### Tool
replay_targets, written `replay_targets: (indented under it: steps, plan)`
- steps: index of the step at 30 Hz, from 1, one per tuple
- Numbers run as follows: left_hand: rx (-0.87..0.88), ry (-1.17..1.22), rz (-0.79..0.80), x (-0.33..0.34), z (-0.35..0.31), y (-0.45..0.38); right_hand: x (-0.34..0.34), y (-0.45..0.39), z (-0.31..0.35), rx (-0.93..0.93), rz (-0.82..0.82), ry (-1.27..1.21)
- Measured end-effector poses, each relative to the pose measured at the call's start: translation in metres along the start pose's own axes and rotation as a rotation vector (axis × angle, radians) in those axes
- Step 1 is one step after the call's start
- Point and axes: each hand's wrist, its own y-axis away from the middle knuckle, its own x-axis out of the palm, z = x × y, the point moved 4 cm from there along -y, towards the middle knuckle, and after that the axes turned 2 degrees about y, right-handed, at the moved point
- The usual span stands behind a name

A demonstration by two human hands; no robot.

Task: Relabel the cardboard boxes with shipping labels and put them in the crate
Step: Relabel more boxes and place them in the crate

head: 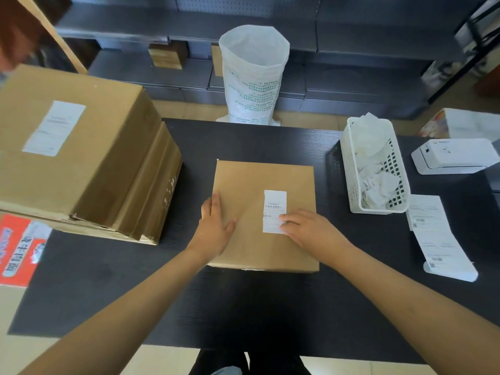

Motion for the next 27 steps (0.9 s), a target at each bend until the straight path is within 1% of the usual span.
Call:
replay_targets:
  steps: [1,4,6,9,11,12,14,16,19,20,23,27]
  plan:
    - [0.003,-0.005,-0.006,0.001,0.0,0.0,0.0,0.001,0.0,-0.012,0.007,0.008]
    - [0.02,-0.014,-0.022,0.002,0.001,-0.001,0.007,0.003,-0.001,-0.031,0.1,0.002]
    - [0.023,-0.019,-0.023,0.003,0.002,-0.001,0.006,0.003,0.0,-0.063,0.12,0.078]
    - [0.018,-0.037,-0.021,0.004,0.002,-0.003,-0.001,0.001,0.005,-0.114,0.093,0.138]
    - [0.013,-0.039,-0.022,0.005,0.002,-0.003,0.001,0.0,0.007,-0.124,0.107,0.176]
    - [0.016,-0.04,-0.024,0.005,0.002,-0.003,0.003,0.0,0.008,-0.119,0.089,0.187]
    - [0.023,-0.04,-0.026,0.004,0.002,-0.003,0.006,0.001,0.008,-0.093,0.046,0.157]
    - [0.026,-0.041,-0.024,0.003,0.003,-0.002,0.003,-0.001,0.009,-0.045,-0.001,0.073]
    - [0.033,-0.044,-0.013,0.003,0.005,-0.001,-0.003,-0.005,0.001,0.03,0.001,-0.019]
    - [0.034,-0.04,-0.013,0.002,0.005,-0.001,-0.004,-0.003,0.0,0.015,0.007,-0.051]
    - [0.039,-0.016,-0.006,0.002,0.005,-0.002,-0.014,0.006,-0.003,-0.034,-0.081,-0.138]
    - [0.036,-0.005,0.011,0.001,0.006,-0.003,-0.009,0.005,0.005,-0.069,-0.072,-0.05]
